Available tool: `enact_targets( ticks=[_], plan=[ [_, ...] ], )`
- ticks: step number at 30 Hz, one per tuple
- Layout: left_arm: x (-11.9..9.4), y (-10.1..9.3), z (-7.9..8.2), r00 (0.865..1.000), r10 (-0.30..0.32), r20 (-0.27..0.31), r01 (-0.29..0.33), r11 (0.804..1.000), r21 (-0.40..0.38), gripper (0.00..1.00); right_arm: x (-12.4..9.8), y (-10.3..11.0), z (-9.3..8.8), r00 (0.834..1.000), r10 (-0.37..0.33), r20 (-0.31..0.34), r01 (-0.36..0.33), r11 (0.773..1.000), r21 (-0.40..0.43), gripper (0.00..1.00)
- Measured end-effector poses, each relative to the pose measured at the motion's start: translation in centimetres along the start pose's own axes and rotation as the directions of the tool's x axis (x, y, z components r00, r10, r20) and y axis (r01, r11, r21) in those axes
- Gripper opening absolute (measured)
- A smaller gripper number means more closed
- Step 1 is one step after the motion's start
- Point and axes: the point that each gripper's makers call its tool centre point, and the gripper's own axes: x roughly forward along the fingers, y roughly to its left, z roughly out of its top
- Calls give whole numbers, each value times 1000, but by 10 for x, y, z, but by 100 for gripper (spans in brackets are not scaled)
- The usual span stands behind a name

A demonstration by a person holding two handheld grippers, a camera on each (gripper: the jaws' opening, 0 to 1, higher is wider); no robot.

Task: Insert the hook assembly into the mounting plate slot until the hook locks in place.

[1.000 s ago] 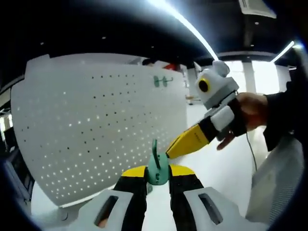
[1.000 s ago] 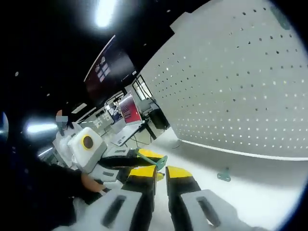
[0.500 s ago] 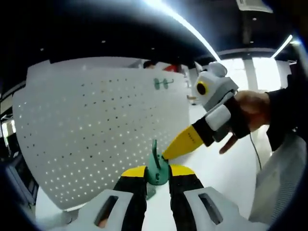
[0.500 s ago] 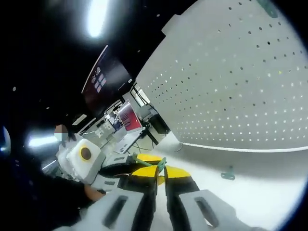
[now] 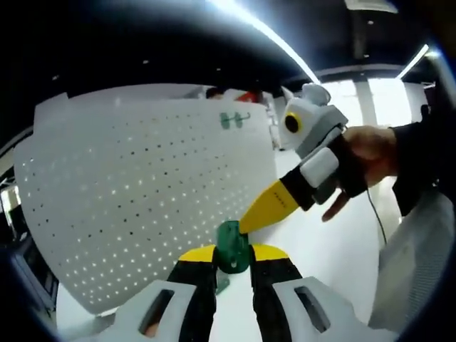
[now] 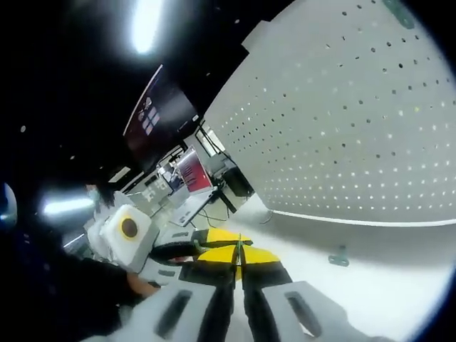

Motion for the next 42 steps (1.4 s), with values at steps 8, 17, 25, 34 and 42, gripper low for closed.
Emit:
enact_targets(
  ticks=[8,17,25,34,42],
  plan=[
    [-1,-3,3,1000,-19,3,19,1000,17,22,-5,-4,0,1000,-8,-5,8,1000,-14,0],
    [-7,-6,4,998,-60,6,60,998,31,23,-15,-16,2,998,-53,-24,52,997,-65,0],
    [-12,-16,5,994,-111,2,110,993,49,20,-22,-27,3,994,-105,-35,101,989,-109,0],
    [-5,-21,15,994,-105,19,104,993,48,14,-18,-27,-3,989,-138,-50,131,983,-132,0],
    [0,-18,11,997,-75,0,75,996,52,9,-18,-24,0,989,-141,-37,135,983,-124,0]
  ],
)
